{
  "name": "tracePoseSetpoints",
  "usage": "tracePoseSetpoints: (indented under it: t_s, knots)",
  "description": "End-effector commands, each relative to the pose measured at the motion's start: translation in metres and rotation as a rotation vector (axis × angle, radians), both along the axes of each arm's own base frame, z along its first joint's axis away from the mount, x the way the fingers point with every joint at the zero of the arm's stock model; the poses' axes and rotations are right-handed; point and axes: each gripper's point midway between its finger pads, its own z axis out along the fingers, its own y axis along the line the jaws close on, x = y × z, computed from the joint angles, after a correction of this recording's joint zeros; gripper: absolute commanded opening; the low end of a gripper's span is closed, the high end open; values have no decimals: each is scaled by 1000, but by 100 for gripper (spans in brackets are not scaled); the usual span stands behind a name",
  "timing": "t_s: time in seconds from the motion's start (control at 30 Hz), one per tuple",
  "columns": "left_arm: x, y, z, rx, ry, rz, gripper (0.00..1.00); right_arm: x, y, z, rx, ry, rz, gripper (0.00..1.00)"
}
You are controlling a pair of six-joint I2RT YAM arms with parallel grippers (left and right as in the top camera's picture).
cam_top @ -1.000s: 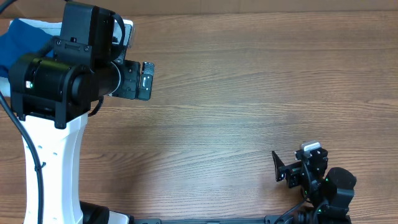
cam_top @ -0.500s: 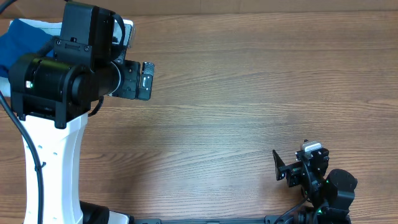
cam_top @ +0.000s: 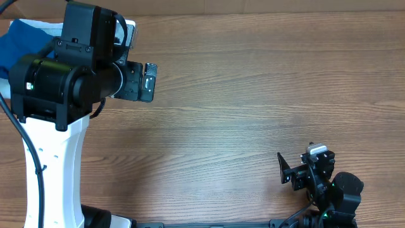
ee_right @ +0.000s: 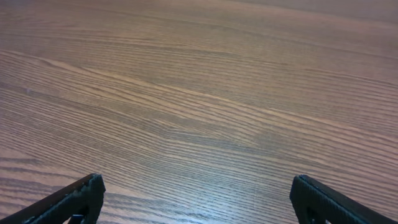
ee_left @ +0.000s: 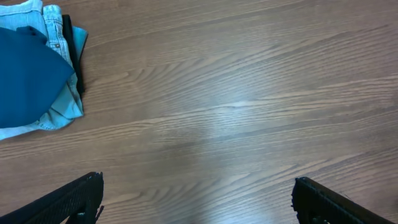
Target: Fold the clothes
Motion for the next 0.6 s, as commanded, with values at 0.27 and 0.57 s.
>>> tracePoseSetpoints:
  t_s: [0.27, 0.57]
  knots:
    - [10, 5, 27, 18, -248, -31, 100, 0, 1, -4, 1, 0, 4, 100]
    - [17, 3, -10, -120, -545, -147, 100, 0, 1, -4, 1, 0, 5, 100]
